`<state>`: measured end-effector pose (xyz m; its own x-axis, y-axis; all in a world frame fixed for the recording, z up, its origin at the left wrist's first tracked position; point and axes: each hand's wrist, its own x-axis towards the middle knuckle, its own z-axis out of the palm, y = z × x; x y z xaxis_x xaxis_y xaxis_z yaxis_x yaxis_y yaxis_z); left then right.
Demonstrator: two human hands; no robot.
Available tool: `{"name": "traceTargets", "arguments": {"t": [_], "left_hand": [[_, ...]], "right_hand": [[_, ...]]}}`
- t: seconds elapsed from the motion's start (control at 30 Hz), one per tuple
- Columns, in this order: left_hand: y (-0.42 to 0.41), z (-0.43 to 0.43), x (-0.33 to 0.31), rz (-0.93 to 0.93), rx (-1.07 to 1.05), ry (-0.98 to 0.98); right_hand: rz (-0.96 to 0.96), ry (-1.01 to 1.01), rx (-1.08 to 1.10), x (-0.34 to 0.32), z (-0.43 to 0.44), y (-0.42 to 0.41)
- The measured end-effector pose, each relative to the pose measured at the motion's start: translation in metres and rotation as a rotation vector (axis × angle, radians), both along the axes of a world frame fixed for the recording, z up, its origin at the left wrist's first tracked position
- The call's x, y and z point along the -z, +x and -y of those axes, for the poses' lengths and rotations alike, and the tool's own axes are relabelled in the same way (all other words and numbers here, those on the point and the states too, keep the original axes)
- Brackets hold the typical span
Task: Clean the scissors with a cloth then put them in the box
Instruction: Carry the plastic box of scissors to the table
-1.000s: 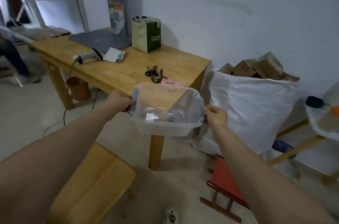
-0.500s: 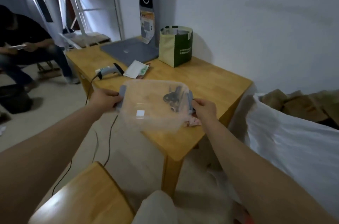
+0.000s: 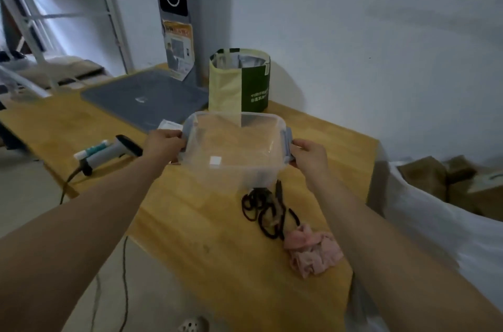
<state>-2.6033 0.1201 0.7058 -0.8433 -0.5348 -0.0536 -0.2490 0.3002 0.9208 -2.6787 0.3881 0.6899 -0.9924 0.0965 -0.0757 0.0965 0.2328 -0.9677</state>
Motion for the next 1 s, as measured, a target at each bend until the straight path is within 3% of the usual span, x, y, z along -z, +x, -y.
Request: {"name": "traceTargets", "arguments": {"t": [0.2,0.4,0.8,0.87,1.0], "left_hand": [[-0.103,0.07,0.035,0.111,0.133,-0.005],[-0.18,0.098,0.059,0.148,0.208,-0.09],[-0.219,0.07,0.078,0.199,0.392,-0.165],[-0.22,0.06,0.072,0.214,0.35,-0.243],[-0.225,0.035,0.07,0.111,0.354,-0.611]], "right_hand": [[0.12,0.107,0.16,0.033,0.067,-0.089],[0.182,0.061,0.302,0.051,0.095,-0.144],[0.256,0.086,0.414,0.072,0.069,-0.168],[0.242,0.112,0.426,0.07,0.063,-0.164],[0.042,0.402,0.404,0.068,0.055,-0.152]]}}
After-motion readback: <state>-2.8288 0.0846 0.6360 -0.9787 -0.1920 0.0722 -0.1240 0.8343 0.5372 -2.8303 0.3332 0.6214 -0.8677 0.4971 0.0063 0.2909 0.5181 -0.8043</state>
